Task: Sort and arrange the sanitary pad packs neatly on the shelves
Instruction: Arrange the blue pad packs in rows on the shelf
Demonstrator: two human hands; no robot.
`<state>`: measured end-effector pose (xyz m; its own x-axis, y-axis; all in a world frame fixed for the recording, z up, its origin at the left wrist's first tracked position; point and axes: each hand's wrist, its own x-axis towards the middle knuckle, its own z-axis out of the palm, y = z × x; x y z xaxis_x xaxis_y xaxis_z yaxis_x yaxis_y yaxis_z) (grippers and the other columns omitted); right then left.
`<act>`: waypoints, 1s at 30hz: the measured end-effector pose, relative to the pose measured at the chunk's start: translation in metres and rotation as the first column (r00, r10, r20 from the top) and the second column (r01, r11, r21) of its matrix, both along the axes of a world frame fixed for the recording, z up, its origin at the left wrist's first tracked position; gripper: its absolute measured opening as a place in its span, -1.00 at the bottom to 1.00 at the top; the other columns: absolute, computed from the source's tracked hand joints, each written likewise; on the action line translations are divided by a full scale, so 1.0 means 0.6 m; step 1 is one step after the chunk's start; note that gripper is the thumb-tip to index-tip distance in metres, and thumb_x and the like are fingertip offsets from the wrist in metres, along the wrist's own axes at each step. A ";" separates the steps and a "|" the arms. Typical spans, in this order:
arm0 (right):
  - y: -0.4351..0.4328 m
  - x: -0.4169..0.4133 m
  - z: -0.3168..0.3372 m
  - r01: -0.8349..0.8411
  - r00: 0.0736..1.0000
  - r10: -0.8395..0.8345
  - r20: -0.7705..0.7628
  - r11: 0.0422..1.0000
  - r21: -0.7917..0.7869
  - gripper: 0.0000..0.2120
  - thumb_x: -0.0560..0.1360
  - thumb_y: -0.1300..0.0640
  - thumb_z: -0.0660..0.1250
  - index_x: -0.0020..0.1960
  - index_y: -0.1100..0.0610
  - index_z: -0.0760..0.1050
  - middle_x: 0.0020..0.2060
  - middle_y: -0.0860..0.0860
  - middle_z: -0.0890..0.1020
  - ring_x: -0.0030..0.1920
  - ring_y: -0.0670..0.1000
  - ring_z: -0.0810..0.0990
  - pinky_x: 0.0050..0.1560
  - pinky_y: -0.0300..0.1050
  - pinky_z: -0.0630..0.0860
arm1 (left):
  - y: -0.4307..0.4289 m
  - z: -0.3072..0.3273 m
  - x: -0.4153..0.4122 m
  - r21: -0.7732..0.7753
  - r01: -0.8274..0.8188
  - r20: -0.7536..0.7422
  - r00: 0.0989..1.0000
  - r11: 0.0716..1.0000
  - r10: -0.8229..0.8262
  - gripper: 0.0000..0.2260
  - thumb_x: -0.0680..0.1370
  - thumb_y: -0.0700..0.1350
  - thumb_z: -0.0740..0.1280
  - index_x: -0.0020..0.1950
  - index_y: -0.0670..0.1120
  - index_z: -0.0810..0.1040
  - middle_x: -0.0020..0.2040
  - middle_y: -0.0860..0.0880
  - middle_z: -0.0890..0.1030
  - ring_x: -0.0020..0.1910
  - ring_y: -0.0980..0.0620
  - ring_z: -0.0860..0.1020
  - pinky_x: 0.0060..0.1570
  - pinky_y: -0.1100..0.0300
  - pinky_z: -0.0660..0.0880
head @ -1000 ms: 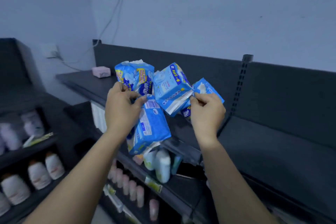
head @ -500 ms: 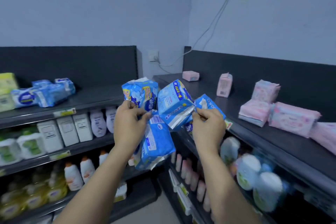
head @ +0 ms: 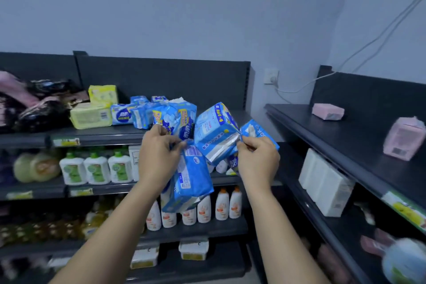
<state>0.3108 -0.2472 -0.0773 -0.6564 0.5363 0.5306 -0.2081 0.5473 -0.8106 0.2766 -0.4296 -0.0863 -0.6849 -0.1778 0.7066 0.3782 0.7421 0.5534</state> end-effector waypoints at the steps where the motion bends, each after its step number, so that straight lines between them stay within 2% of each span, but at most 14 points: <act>1: -0.009 -0.022 0.001 -0.022 1.000 0.022 -0.004 1.000 -0.001 -0.90 0.47 0.23 0.39 -0.08 0.17 0.69 -0.19 -0.03 0.55 -0.19 -0.03 0.52 -0.30 -0.43 0.27 | -0.010 0.001 -0.017 -0.002 -0.025 -0.003 1.000 1.000 0.025 -0.84 0.47 -0.08 0.47 -0.12 -0.18 0.71 -0.17 -0.07 0.42 -0.10 -0.05 0.41 -0.19 0.13 0.32; 3: -0.027 -0.073 0.005 -0.065 0.998 0.065 -0.013 0.998 -0.002 -0.91 0.46 0.23 0.40 -0.12 0.17 0.69 -0.18 0.01 0.58 -0.16 0.03 0.55 -0.23 -0.28 0.32 | -0.029 0.004 -0.056 -0.007 -0.076 -0.012 0.997 0.997 0.076 -0.84 0.47 -0.08 0.47 -0.12 -0.18 0.71 -0.17 -0.07 0.42 -0.11 -0.04 0.40 -0.20 0.12 0.33; 7: -0.054 -0.170 0.013 -0.143 0.990 0.143 -0.018 0.990 -0.013 -0.91 0.45 0.23 0.40 -0.12 0.15 0.69 -0.18 -0.01 0.57 -0.18 0.00 0.53 -0.16 -0.17 0.40 | -0.061 0.016 -0.135 -0.044 -0.141 -0.011 0.990 0.989 0.140 -0.85 0.48 -0.07 0.46 -0.11 -0.14 0.71 -0.16 -0.04 0.43 -0.10 -0.03 0.40 -0.22 0.14 0.29; 10: -0.070 -0.247 0.024 -0.205 0.979 0.205 -0.021 0.979 -0.014 -0.90 0.45 0.22 0.40 -0.11 0.14 0.69 -0.16 0.00 0.57 -0.14 0.02 0.54 -0.14 -0.19 0.38 | -0.084 0.030 -0.200 -0.068 -0.177 -0.022 0.984 0.982 0.176 -0.85 0.48 -0.05 0.47 -0.15 -0.13 0.71 -0.17 -0.02 0.41 -0.12 -0.03 0.40 -0.24 0.15 0.28; 15: -0.105 -0.366 0.051 -0.296 0.954 0.298 -0.017 0.953 0.071 -0.87 0.48 0.19 0.37 -0.05 0.12 0.69 -0.13 -0.01 0.58 -0.19 -0.07 0.44 -0.21 -0.24 0.24 | -0.132 0.055 -0.293 -0.090 -0.262 -0.020 0.965 0.961 0.261 -0.83 0.47 -0.03 0.47 -0.18 -0.12 0.71 -0.16 0.01 0.39 -0.08 -0.07 0.42 -0.24 0.03 0.44; 20: -0.147 -0.472 0.068 -0.346 0.936 0.351 -0.004 0.924 0.162 -0.81 0.49 0.21 0.34 0.05 0.11 0.67 -0.03 -0.02 0.60 -0.13 -0.13 0.43 -0.20 -0.32 0.21 | -0.185 0.083 -0.373 -0.167 -0.321 -0.018 0.946 0.932 0.323 -0.78 0.48 -0.01 0.46 -0.19 -0.16 0.70 -0.15 -0.01 0.39 -0.01 -0.11 0.41 -0.18 0.03 0.41; 26: -0.211 -0.596 0.076 -0.354 0.931 0.364 0.009 0.898 0.260 -0.81 0.50 0.27 0.29 -0.03 0.14 0.68 -0.06 -0.03 0.60 -0.08 -0.06 0.46 -0.22 -0.28 0.21 | -0.274 0.110 -0.497 -0.241 -0.349 0.000 0.933 0.905 0.360 -0.79 0.48 -0.02 0.46 -0.18 -0.17 0.71 -0.12 -0.01 0.42 -0.02 -0.13 0.43 -0.16 -0.01 0.46; 30: -0.250 -0.687 0.081 -0.348 0.934 0.356 0.028 0.888 0.301 -0.81 0.51 0.28 0.28 -0.05 0.16 0.67 -0.05 -0.01 0.59 -0.01 0.01 0.53 -0.18 -0.27 0.25 | -0.329 0.128 -0.599 -0.330 -0.289 0.039 0.947 0.899 0.318 -0.84 0.49 -0.06 0.45 -0.14 -0.15 0.72 -0.11 0.05 0.39 0.01 -0.13 0.43 -0.04 -0.03 0.46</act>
